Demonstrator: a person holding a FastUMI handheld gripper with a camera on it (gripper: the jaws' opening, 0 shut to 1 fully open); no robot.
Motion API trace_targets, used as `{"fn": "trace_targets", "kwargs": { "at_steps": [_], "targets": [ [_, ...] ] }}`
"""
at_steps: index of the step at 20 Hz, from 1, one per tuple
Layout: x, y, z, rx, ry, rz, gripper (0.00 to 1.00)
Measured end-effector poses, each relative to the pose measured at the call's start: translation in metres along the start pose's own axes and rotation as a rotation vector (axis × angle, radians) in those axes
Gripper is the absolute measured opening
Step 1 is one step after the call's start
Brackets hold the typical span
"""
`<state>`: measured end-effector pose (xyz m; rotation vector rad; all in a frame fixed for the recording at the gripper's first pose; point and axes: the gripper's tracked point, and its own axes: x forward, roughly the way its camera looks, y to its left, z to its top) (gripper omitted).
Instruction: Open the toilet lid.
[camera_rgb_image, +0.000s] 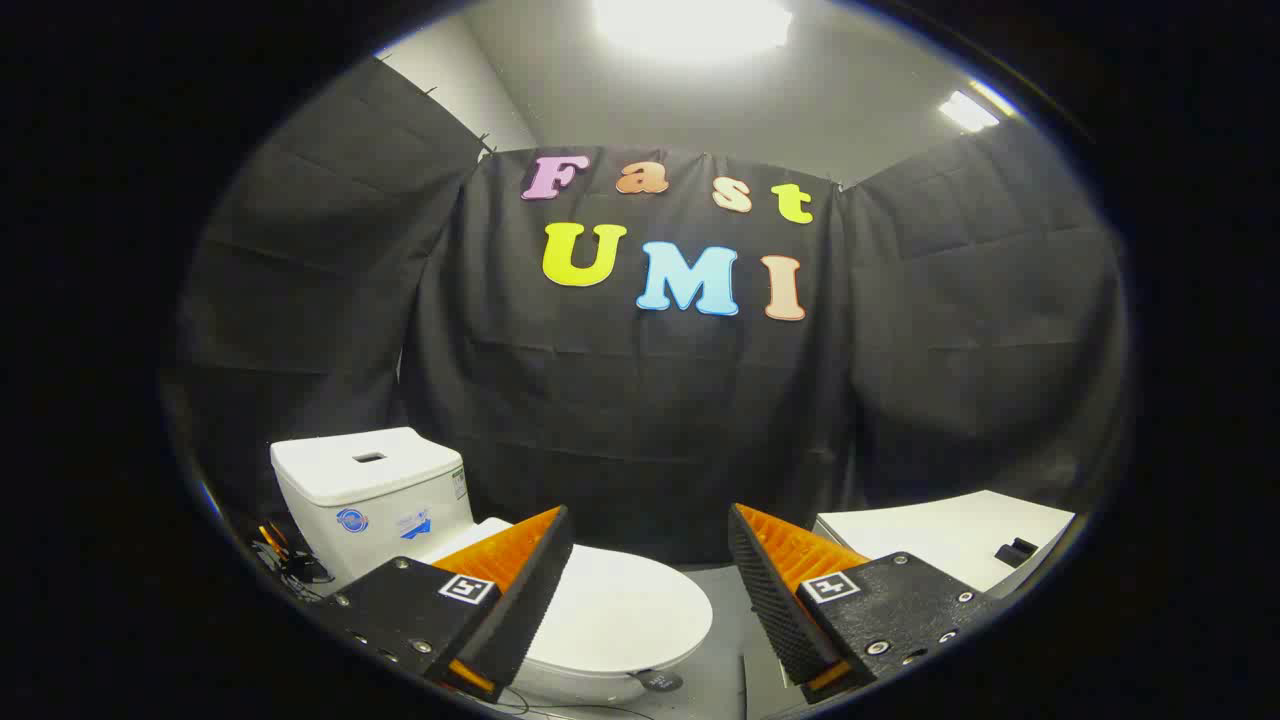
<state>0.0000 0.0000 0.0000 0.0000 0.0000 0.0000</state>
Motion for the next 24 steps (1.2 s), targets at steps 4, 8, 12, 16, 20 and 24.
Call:
{"fn": "trace_targets", "kwargs": {
  "at_steps": [4,8,12,16,20,24],
  "targets": [
    [0.000,-0.003,0.001,0.006,-0.004,-0.009,0.96],
    [0.000,-0.006,0.000,0.013,-0.001,-0.016,0.96],
    [-0.001,-0.007,0.002,0.020,-0.010,-0.018,0.95],
    [0.000,-0.007,0.000,0.015,-0.004,-0.020,0.96],
    [-0.001,-0.008,0.001,0.021,-0.008,-0.022,0.96],
    [-0.003,-0.013,0.002,0.043,-0.015,-0.034,0.96]
  ]
}}
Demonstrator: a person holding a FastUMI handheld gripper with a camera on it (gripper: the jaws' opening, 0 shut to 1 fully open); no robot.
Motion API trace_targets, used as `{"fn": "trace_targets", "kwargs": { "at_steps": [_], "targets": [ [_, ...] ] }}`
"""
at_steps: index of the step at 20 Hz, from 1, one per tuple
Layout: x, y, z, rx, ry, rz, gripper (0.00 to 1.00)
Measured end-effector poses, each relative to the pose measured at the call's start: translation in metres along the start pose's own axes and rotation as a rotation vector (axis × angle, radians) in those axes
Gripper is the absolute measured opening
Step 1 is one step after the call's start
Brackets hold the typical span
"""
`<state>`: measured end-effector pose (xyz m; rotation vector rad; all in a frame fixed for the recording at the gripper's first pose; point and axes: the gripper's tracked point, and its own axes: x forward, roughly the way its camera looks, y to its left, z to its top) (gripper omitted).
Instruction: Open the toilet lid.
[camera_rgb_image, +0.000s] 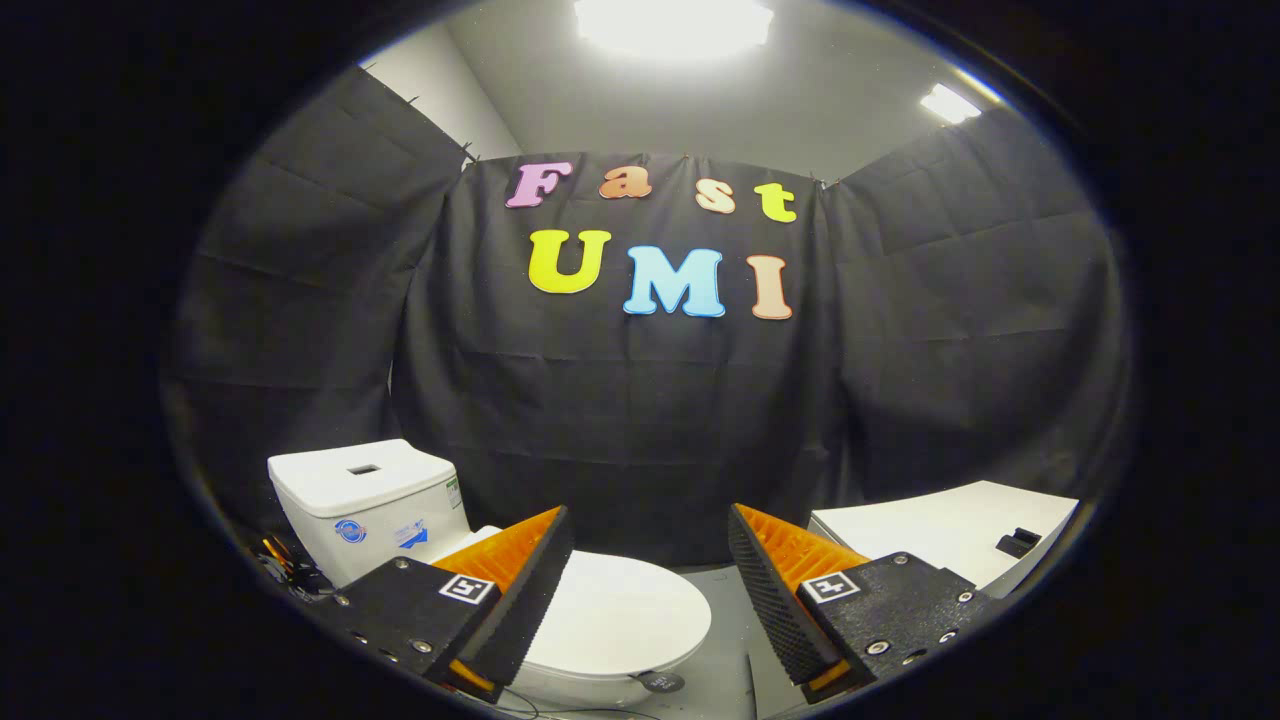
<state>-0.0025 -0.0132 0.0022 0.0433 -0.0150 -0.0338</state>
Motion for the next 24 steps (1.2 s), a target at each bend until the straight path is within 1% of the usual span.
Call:
{"fn": "trace_targets", "kwargs": {
  "at_steps": [4,8,10,12,16,21,24],
  "targets": [
    [0.001,-0.005,0.001,0.038,-0.004,-0.017,0.95],
    [0.009,0.001,0.016,0.140,-0.044,-0.002,0.96],
    [0.014,0.002,0.013,0.185,-0.044,-0.003,0.95],
    [0.018,0.007,0.011,0.256,-0.046,0.004,0.95],
    [0.024,0.012,-0.021,0.391,0.001,-0.011,0.95],
    [0.028,0.016,-0.072,0.549,0.077,-0.045,0.96],
    [0.028,0.019,-0.106,0.590,0.132,-0.060,0.96]
  ]
}}
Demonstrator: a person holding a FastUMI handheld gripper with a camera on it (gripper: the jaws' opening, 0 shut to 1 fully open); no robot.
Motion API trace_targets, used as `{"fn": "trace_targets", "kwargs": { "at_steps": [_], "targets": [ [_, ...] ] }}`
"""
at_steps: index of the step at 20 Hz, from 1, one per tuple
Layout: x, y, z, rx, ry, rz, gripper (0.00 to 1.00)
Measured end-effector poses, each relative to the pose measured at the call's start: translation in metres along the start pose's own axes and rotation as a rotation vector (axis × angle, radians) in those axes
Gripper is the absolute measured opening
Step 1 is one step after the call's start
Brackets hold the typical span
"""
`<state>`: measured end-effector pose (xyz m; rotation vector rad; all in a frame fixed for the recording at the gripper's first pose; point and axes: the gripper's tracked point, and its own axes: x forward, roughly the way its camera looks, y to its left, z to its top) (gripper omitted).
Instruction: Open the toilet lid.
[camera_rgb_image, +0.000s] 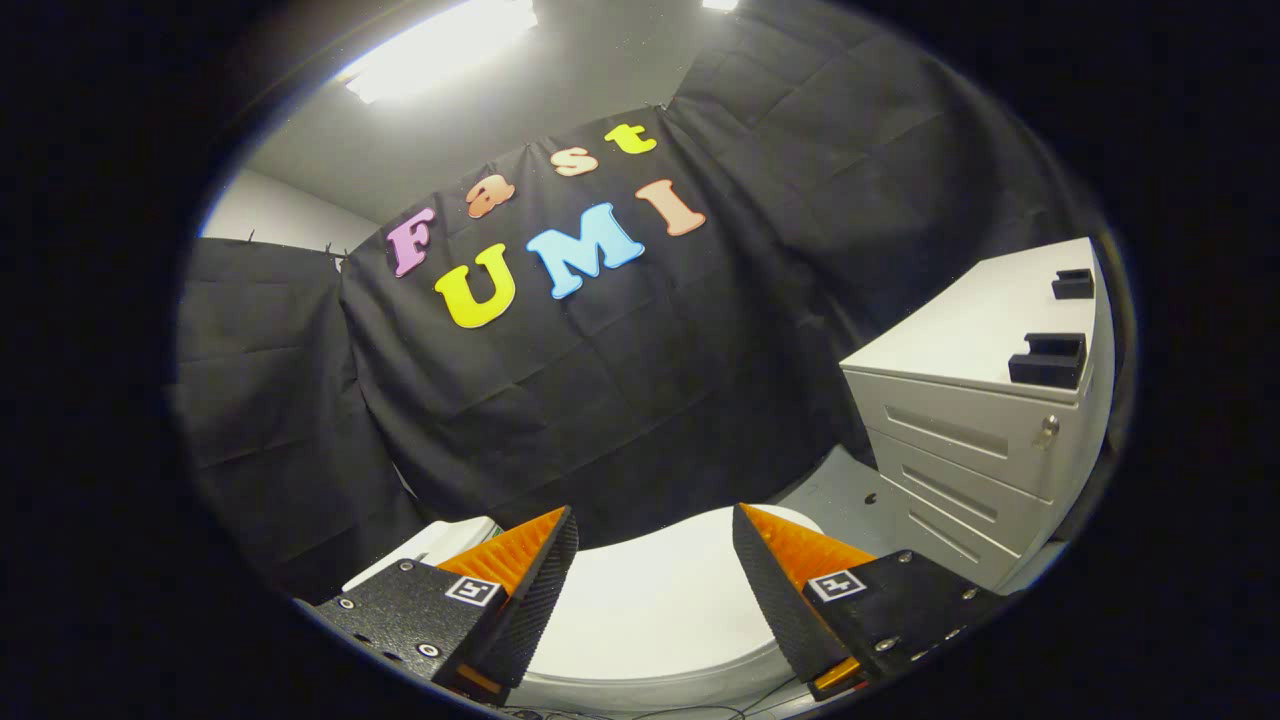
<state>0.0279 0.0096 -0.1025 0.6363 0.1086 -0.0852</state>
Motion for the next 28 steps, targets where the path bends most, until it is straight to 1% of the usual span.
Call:
{"fn": "trace_targets", "kwargs": {
  "at_steps": [3,7,12,15,19,22,24,25,26,27,28],
  "targets": [
    [0.007,-0.017,-0.026,0.080,0.042,-0.032,0.96],
    [0.008,-0.047,-0.060,0.199,0.072,-0.096,0.96],
    [0.005,-0.098,-0.095,0.306,0.104,-0.226,0.95],
    [0.000,-0.122,-0.106,0.425,0.103,-0.278,0.95],
    [-0.005,-0.143,-0.126,0.467,0.126,-0.334,0.95],
    [-0.004,-0.164,-0.142,0.507,0.173,-0.387,0.94],
    [-0.005,-0.165,-0.157,0.564,0.225,-0.396,0.89],
    [-0.005,-0.163,-0.163,0.588,0.242,-0.393,0.83],
    [-0.002,-0.162,-0.166,0.607,0.255,-0.384,0.80],
    [0.001,-0.158,-0.169,0.617,0.263,-0.370,0.74],
    [0.003,-0.156,-0.170,0.616,0.269,-0.360,0.70]
  ]
}}
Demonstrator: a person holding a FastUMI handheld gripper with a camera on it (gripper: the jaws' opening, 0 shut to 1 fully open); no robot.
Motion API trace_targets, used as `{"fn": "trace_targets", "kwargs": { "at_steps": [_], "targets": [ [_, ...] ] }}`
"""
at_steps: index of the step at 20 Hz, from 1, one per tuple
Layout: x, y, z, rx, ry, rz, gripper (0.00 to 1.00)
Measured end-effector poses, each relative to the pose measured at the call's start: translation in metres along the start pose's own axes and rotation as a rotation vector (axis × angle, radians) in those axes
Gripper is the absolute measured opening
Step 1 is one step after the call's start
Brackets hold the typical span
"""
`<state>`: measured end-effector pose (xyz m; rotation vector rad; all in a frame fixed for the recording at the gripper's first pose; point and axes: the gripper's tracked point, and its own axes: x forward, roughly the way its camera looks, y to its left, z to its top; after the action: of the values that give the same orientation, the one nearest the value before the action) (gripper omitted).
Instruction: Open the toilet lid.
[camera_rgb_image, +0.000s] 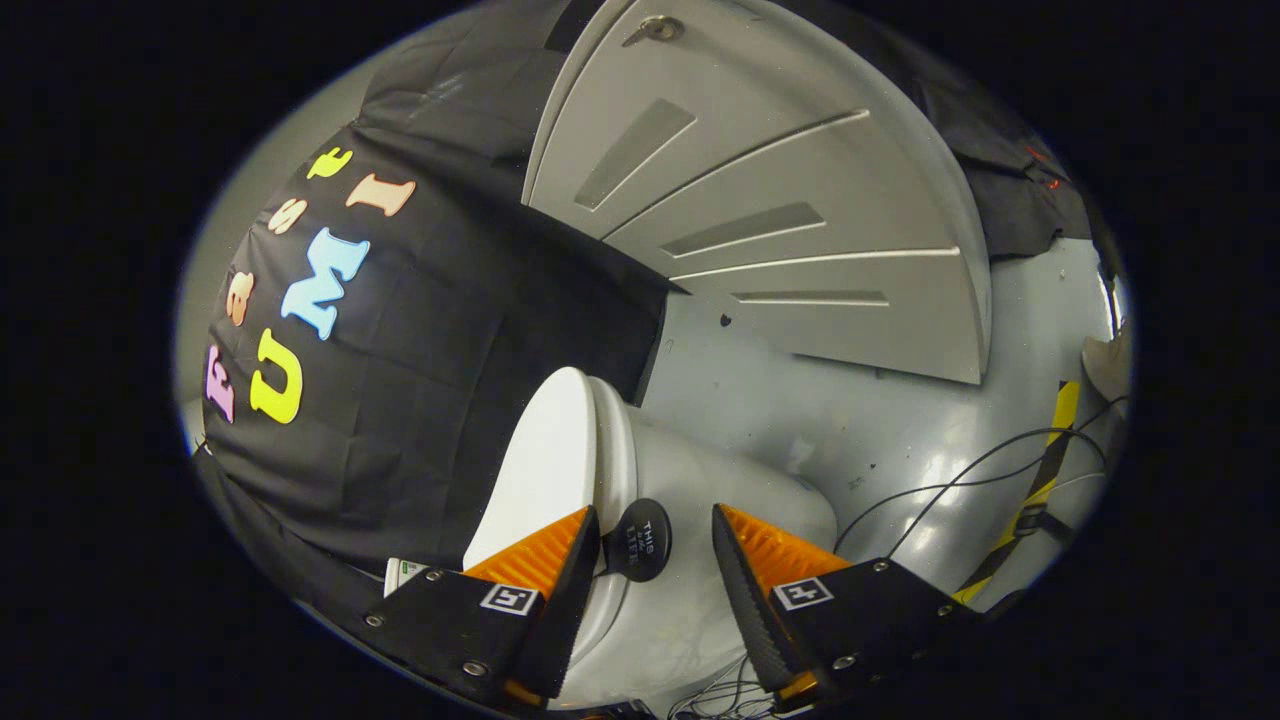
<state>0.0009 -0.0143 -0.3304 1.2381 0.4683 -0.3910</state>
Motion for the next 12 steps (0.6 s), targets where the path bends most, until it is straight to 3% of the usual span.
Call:
{"fn": "trace_targets", "kwargs": {
  "at_steps": [5,12],
  "targets": [
    [0.000,0.012,0.000,0.017,0.010,0.029,0.35],
    [0.005,0.018,0.002,0.066,0.005,0.045,0.10]
  ]
}}
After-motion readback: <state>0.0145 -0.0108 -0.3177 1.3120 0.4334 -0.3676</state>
